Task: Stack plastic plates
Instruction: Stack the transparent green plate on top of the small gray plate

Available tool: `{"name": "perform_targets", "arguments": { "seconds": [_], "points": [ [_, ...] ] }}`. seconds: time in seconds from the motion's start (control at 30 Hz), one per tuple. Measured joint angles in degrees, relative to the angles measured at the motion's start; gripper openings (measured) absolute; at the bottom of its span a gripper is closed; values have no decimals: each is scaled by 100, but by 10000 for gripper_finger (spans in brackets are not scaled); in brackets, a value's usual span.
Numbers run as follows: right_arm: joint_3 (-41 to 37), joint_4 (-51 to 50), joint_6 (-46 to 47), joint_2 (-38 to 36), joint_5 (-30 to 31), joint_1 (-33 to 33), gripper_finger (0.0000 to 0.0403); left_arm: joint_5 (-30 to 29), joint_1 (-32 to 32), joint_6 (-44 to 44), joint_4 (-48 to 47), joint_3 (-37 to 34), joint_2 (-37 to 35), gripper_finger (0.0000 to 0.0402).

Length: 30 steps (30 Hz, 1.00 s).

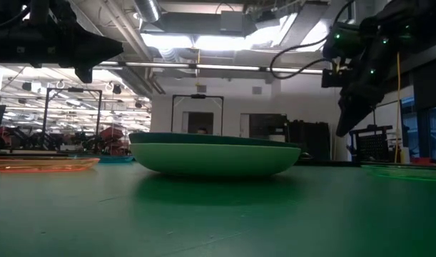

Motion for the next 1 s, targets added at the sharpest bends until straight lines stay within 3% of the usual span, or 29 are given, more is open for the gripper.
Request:
{"name": "perform_targets", "arguments": {
  "seconds": [0.27, 0.4, 0.7, 1.0],
  "points": [
    [5, -51, -300, 866, -95, 2, 168, -9, 0, 2, -4, 0, 0, 34],
    [218, -530, -409, 1235, -180, 2, 168, -12, 0, 2, -6, 0, 0, 34],
    [861, -1532, -415, 1187, -195, 17, 168, -51, 0, 4, -47, -1, 0, 34],
    [497, -1769, -558, 1282, -178, 17, 168, -52, 0, 3, -140, -1, 0, 34]
  ]
}}
